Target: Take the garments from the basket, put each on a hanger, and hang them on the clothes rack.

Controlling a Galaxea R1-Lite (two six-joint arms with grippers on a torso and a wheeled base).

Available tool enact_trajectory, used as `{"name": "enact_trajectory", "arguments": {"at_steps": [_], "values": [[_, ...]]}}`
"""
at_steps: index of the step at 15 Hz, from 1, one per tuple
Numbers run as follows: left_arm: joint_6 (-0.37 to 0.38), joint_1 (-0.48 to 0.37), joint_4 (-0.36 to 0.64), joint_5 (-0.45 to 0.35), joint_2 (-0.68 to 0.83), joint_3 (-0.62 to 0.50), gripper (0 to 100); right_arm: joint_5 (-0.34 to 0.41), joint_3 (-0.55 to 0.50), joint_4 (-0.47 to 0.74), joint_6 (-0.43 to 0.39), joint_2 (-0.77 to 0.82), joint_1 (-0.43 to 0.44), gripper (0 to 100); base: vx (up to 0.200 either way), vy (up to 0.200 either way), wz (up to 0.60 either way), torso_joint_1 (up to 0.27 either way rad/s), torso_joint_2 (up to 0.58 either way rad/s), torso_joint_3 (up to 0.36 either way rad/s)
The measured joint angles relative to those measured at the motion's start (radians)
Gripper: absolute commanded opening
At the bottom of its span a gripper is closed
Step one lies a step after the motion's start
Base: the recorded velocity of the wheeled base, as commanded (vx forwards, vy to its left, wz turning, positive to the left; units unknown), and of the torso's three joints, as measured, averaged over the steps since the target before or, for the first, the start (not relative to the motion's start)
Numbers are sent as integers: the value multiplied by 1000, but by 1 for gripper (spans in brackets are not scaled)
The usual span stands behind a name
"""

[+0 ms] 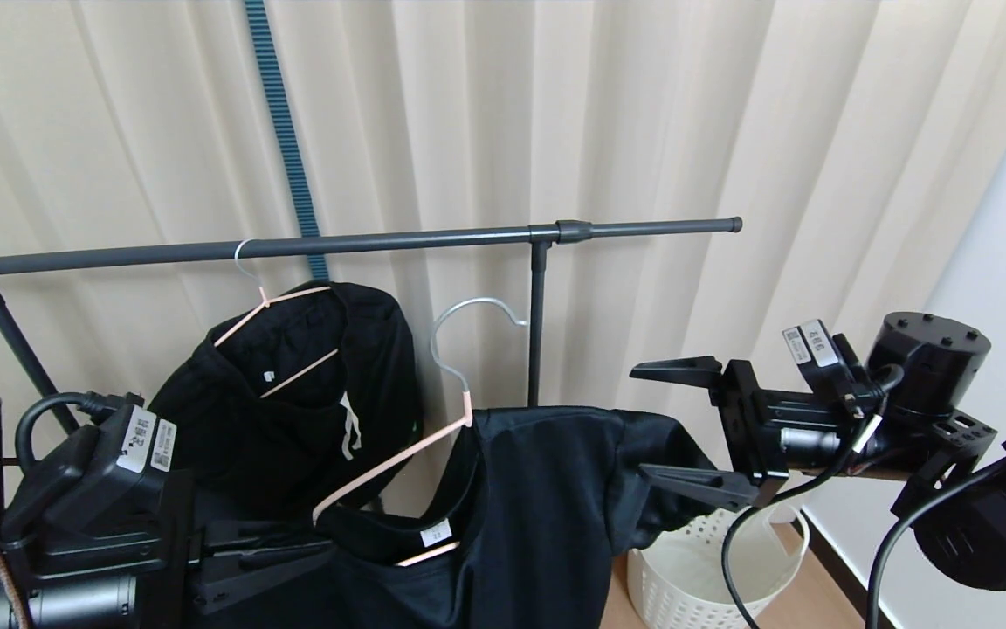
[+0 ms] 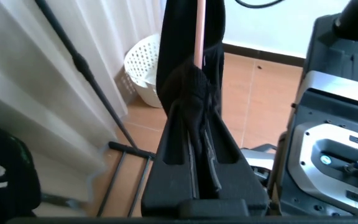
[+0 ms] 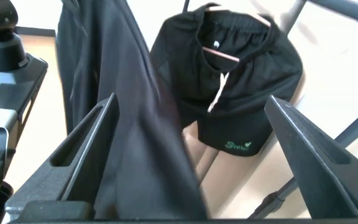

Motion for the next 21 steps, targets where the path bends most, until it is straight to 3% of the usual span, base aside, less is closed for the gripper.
{"name": "enact_trajectory", "arguments": {"at_steps": [5, 21], "values": [[1, 75, -6, 1, -21, 15, 0, -3, -15, 0, 0, 51, -7, 100, 0, 0, 0, 0, 0, 0], [-2, 78, -6, 1, -30, 21, 0, -16, -139, 0, 0, 223, -106, 100, 0, 0, 0, 0, 0, 0]]}}
